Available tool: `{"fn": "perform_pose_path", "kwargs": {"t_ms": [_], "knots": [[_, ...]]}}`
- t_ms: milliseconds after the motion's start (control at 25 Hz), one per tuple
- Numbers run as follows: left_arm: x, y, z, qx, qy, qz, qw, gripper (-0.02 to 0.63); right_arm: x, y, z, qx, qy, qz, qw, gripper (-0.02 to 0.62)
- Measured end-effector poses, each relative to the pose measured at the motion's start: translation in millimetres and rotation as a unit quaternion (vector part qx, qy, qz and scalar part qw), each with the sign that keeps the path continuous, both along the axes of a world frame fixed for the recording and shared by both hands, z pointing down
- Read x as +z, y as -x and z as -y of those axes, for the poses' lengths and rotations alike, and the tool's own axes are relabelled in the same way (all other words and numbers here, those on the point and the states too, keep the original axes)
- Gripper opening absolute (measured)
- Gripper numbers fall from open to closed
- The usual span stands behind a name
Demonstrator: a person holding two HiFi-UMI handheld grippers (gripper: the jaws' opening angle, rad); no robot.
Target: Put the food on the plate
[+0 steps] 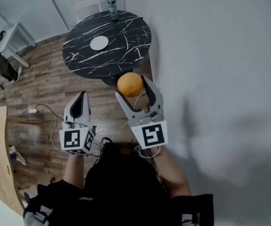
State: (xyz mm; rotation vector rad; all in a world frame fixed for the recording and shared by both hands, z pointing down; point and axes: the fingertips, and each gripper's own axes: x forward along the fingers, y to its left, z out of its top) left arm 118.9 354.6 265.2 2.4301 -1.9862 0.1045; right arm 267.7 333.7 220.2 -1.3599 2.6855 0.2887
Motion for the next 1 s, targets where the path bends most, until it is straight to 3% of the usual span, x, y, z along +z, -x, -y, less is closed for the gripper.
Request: {"fn": "perform_pose_path", "kwargs": {"t_ms": [440,1000], "knots": [[12,66,-1,-0.004,0.012,0.003,0.9999,0.000,8,59,5,-0.013,0.009,-0.008,1.000,0.328],[42,205,10,0.011,0.038,-0.002,0.9992,0.000,22,161,28,0.016,0.022,-0.039,0.999,0.328]]}}
